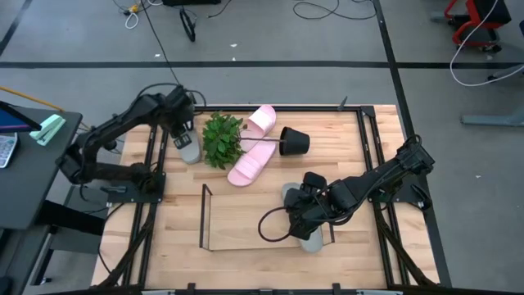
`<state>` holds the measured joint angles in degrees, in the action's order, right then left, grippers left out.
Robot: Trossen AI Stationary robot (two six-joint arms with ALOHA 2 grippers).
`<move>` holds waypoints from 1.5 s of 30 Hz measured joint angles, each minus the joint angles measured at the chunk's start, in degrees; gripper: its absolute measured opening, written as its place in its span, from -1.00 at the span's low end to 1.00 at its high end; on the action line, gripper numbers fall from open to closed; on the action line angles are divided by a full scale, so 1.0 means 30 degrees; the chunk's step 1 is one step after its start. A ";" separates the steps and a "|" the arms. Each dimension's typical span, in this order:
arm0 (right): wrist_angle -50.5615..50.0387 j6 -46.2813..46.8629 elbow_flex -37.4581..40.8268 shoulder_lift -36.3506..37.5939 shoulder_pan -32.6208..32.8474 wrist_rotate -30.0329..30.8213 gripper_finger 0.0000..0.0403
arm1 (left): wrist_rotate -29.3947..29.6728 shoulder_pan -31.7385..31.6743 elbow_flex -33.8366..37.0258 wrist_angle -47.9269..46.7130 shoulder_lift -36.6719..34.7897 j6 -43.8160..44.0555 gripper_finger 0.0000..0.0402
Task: Pick and place slides into the shelf
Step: Put the gray slipper on the shelf
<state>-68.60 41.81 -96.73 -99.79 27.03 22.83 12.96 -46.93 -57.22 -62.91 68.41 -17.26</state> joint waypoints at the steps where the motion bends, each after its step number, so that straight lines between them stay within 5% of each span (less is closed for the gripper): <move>1: -0.0007 -0.0152 0.0000 0.0000 0.0000 -0.0007 0.21 | 0.0358 -0.0059 0.0494 0.0228 -0.0231 -0.0062 -0.69; 13: 0.0022 -0.0848 0.0000 0.0000 -0.0341 -0.0333 0.21 | 0.0839 0.0093 0.3924 0.1497 -0.0054 -0.2526 -0.55; 22: 0.0044 -0.0833 0.0002 -0.0007 -0.0834 -0.1280 0.21 | 0.0129 0.0117 0.3930 0.3851 -0.0062 -0.1618 -0.57; 45: 0.0022 -0.0606 0.0007 -0.0015 -0.0845 -0.2823 0.21 | -0.0828 0.0166 0.3923 0.6447 -0.0054 -0.0597 -0.01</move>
<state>-68.53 39.99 -96.71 -99.83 24.49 14.36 10.48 -46.44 -45.45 -43.57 68.25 -19.05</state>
